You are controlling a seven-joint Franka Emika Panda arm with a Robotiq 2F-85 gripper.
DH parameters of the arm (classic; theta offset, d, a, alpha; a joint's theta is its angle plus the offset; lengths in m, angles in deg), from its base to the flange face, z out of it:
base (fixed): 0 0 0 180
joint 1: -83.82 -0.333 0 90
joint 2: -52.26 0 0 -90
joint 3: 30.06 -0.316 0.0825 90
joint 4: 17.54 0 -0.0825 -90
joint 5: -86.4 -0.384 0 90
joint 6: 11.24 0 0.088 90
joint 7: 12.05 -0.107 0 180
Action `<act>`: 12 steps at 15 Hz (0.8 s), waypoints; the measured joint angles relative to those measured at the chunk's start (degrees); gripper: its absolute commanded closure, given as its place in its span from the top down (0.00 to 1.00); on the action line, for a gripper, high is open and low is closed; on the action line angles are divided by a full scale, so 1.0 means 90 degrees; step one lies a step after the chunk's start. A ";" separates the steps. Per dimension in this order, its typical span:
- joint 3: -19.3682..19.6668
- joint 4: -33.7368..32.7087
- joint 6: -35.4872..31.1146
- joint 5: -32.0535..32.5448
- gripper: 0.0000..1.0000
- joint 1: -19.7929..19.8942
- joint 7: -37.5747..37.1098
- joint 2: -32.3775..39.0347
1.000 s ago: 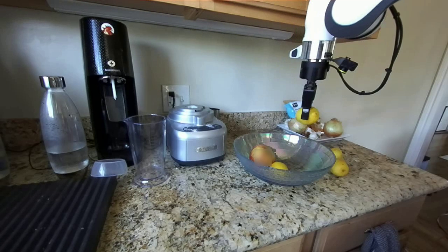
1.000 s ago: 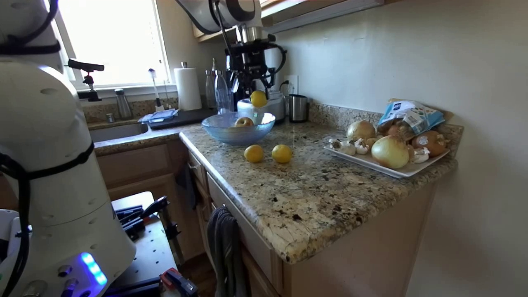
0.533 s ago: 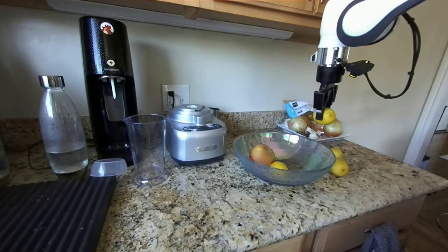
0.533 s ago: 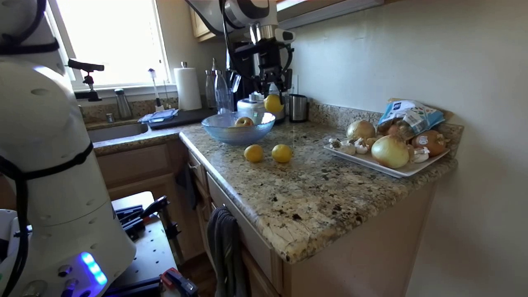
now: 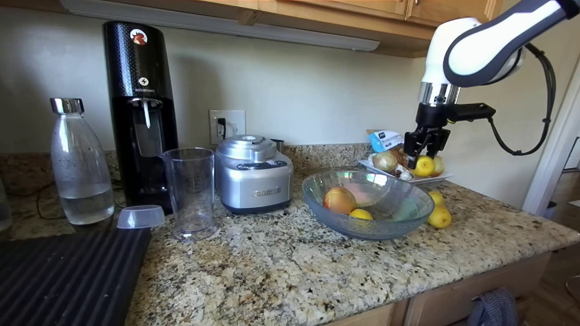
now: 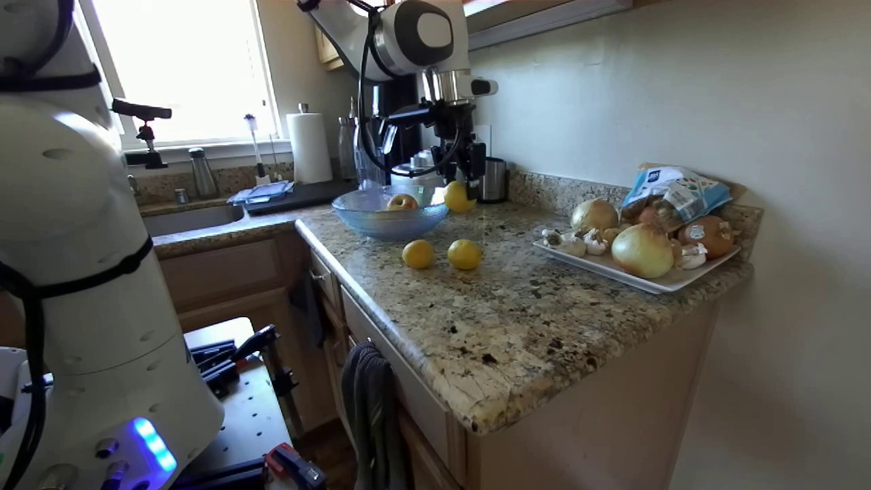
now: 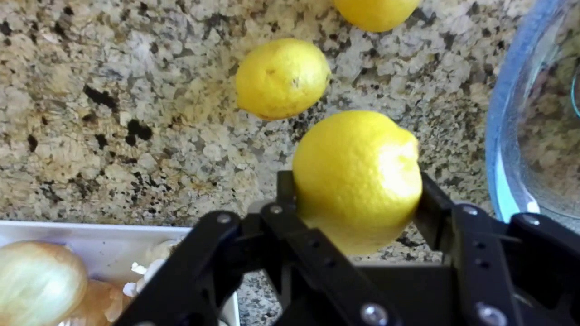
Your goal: Remove the fruits from the glass bowl
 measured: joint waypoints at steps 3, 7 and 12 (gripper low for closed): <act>-0.0005 0.0175 -0.0760 0.0012 0.59 -0.0010 -0.0710 0.0265; 0.0005 0.0215 -0.1579 0.0238 0.66 -0.0029 -0.1461 0.0826; 0.0231 0.0202 -0.1988 0.0638 0.99 -0.0231 -0.2012 0.1243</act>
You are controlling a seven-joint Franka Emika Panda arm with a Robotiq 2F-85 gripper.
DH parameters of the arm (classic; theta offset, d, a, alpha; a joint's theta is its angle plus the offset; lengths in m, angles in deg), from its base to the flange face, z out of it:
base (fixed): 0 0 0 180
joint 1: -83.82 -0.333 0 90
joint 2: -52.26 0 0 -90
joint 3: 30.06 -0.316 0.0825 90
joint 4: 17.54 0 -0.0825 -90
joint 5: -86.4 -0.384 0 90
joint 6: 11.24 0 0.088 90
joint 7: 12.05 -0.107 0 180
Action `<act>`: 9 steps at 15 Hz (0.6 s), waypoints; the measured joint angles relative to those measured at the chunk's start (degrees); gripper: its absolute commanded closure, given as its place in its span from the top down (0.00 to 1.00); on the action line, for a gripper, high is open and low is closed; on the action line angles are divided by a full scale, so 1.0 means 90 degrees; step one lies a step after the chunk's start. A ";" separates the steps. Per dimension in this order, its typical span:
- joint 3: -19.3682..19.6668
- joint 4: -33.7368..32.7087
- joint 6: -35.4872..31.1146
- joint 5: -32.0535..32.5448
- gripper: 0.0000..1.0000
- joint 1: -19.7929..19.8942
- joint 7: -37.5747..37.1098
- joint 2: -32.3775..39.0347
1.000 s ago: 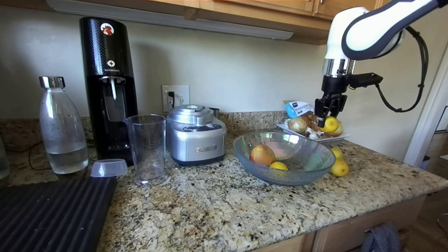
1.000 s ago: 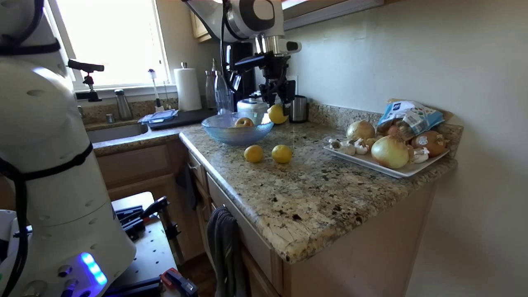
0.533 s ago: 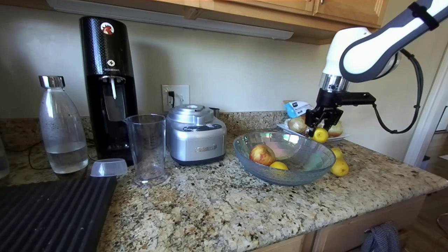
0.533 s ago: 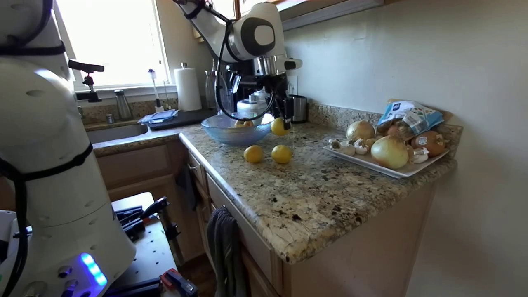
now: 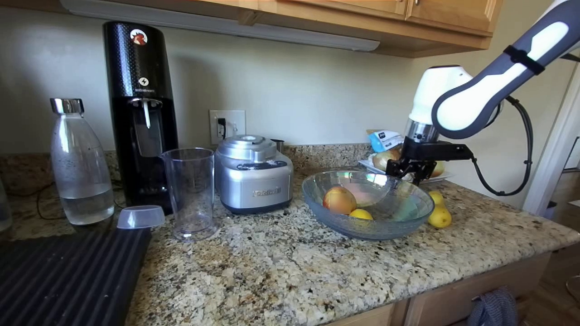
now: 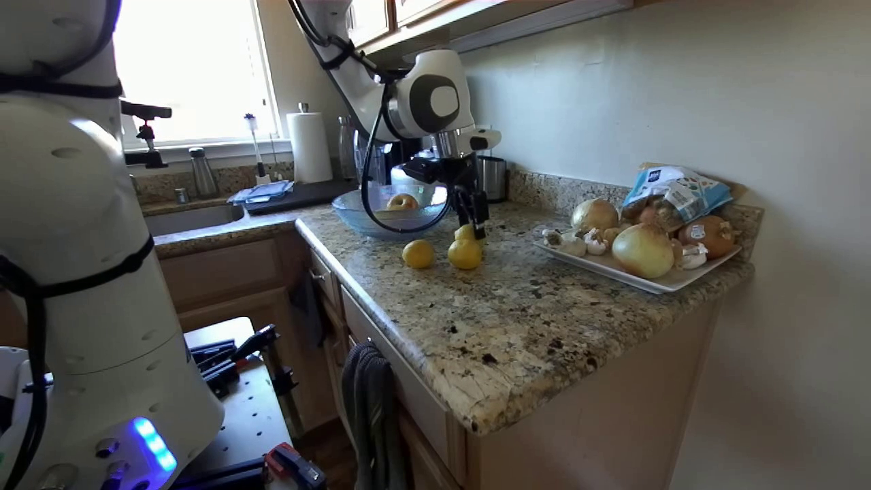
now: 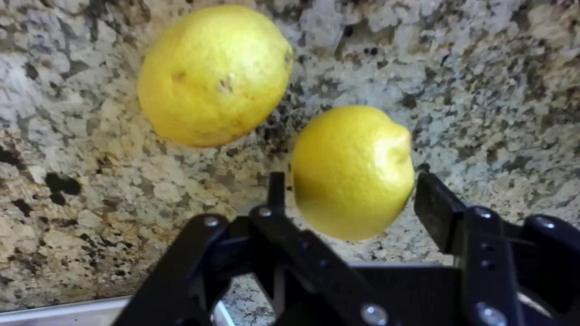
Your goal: Remove the fruits from the glass bowl
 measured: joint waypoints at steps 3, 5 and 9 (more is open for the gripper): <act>0.0085 -0.0020 -0.0028 0.0102 1.00 -0.0164 -0.0170 -0.0039; 0.0118 -0.0038 -0.0040 0.0195 1.00 -0.0234 -0.0229 -0.0126; 0.0120 -0.0008 -0.0046 0.0699 1.00 -0.0380 -0.0473 -0.0589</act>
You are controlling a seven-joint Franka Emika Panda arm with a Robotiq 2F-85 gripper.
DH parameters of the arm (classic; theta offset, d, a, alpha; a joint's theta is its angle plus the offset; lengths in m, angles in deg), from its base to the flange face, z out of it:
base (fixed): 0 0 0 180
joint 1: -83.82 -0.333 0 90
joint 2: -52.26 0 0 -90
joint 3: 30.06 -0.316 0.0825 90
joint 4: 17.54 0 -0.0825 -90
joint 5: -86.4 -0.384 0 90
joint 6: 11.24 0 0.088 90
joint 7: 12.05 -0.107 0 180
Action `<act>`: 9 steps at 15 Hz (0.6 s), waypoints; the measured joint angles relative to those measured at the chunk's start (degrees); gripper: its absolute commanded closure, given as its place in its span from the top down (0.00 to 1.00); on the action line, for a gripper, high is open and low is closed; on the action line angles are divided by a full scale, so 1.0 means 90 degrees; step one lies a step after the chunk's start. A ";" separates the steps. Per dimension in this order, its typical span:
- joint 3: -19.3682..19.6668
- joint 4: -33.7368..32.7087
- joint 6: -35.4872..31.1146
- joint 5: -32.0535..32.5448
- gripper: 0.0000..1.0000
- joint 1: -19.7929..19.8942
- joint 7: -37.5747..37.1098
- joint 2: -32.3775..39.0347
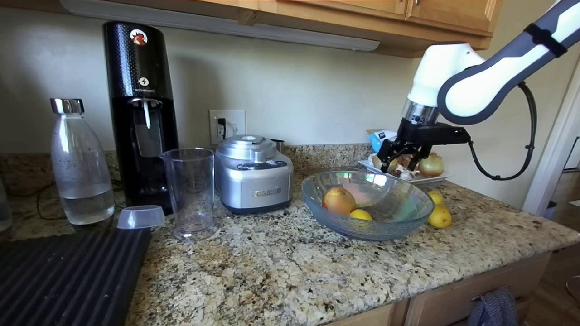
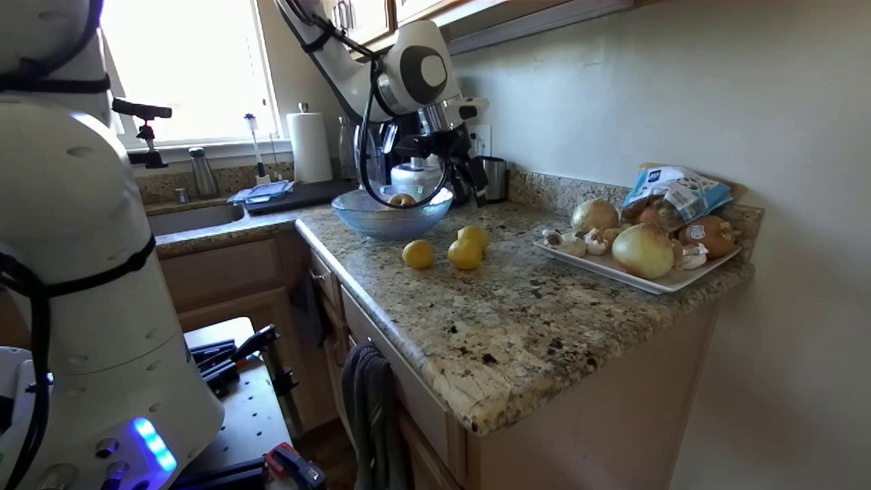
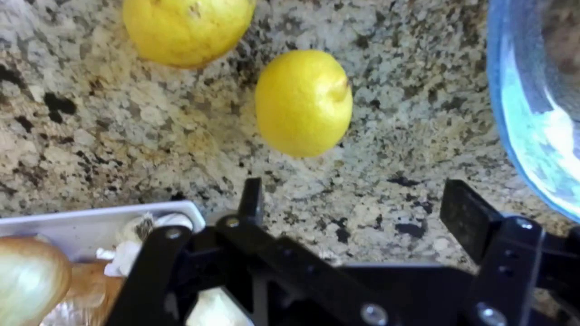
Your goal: Remove the fruits from the glass bowl
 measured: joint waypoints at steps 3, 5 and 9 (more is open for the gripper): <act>-0.0080 0.0050 0.0000 0.0468 1.00 -0.0022 -0.0293 -0.0443; -0.0200 0.0089 0.0001 0.0545 1.00 -0.0018 -0.0329 -0.0703; -0.0619 0.0193 0.0068 0.0040 1.00 -0.0024 -0.0072 -0.1022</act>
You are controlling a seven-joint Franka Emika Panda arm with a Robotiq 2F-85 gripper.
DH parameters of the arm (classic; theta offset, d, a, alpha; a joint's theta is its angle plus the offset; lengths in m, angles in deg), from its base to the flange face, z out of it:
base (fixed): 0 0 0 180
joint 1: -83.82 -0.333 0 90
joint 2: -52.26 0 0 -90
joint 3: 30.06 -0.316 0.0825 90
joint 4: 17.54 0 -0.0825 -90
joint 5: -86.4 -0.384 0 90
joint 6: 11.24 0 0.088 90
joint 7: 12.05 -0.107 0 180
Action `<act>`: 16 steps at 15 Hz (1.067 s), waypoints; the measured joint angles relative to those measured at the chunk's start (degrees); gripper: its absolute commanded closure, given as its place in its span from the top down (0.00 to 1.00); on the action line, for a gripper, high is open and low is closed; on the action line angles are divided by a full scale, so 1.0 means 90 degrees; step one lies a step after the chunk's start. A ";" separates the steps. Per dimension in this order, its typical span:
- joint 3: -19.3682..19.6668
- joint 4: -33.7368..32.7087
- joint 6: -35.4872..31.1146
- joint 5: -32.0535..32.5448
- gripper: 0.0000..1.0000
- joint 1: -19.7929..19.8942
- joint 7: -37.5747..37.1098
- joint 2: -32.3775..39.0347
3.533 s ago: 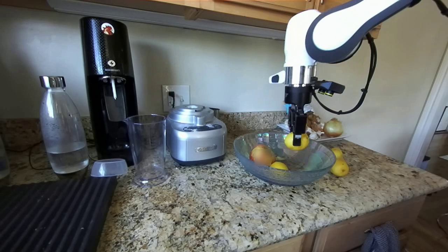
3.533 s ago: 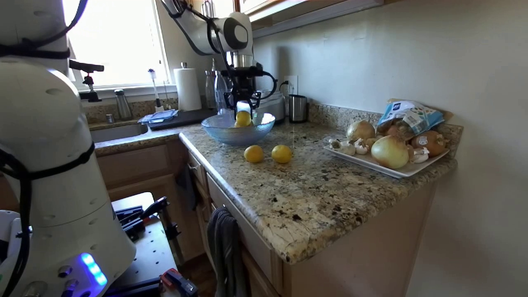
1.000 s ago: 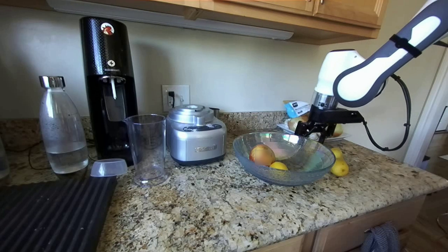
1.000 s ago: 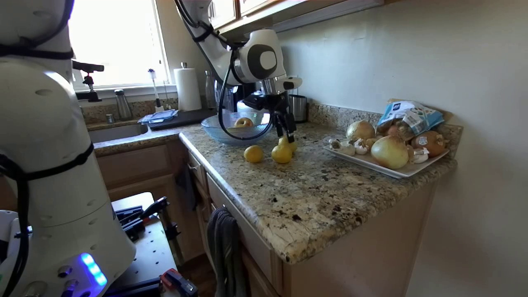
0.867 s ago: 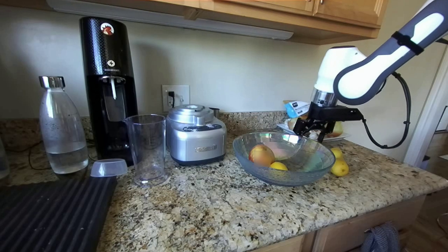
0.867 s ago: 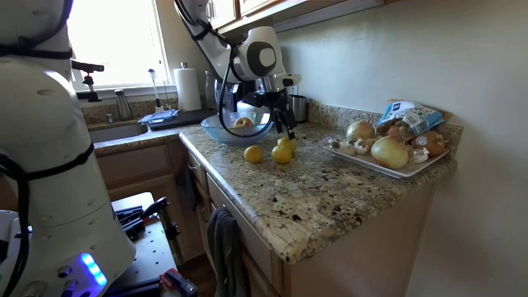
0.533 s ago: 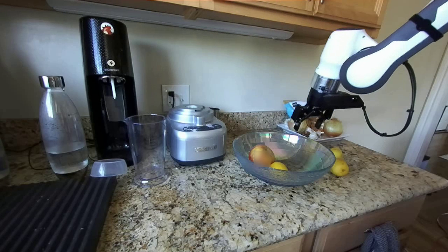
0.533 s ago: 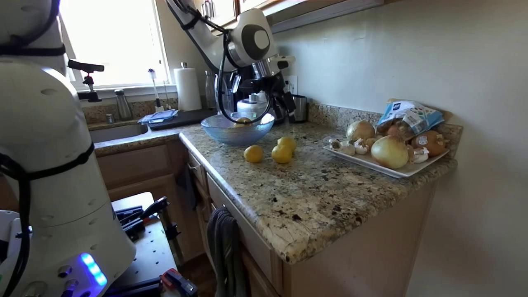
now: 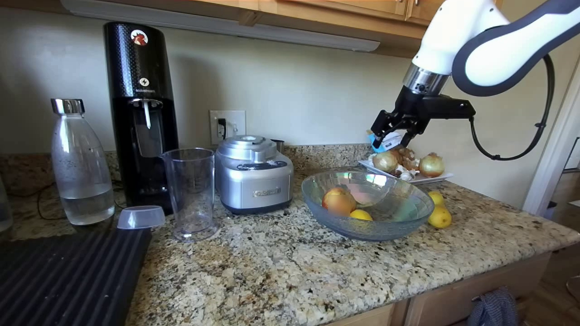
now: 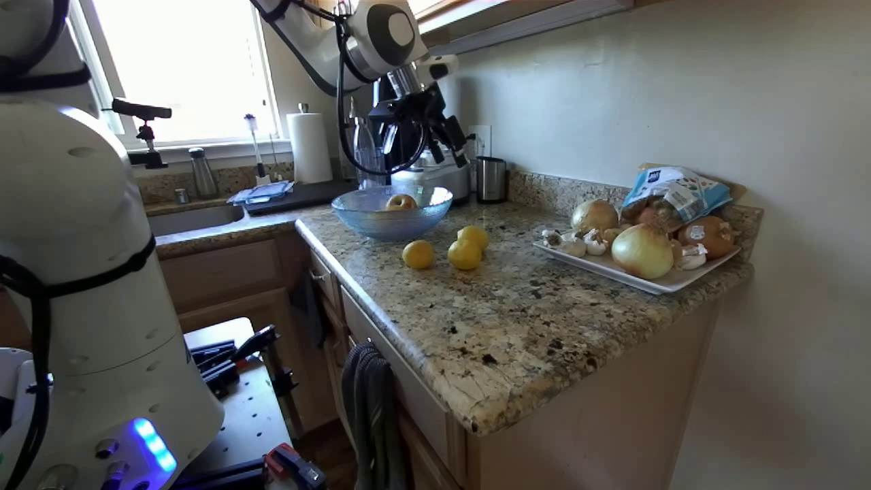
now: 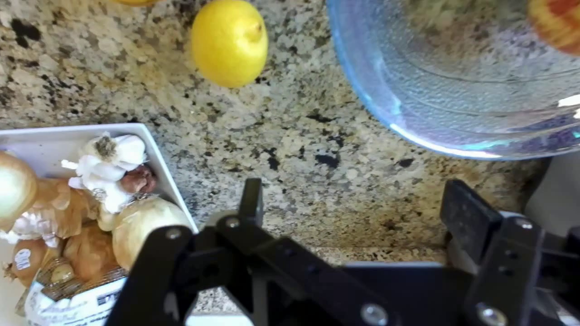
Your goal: Remove the fruits from the glass bowl
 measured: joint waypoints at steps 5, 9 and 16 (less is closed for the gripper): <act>-0.0541 0.0003 0.0641 -0.1402 1.00 -0.0152 0.0719 -0.0048; -0.0839 -0.0036 0.1241 -0.1882 1.00 -0.0301 0.0810 -0.0050; -0.1177 -0.0045 0.1555 -0.2352 1.00 -0.0563 0.1486 0.0283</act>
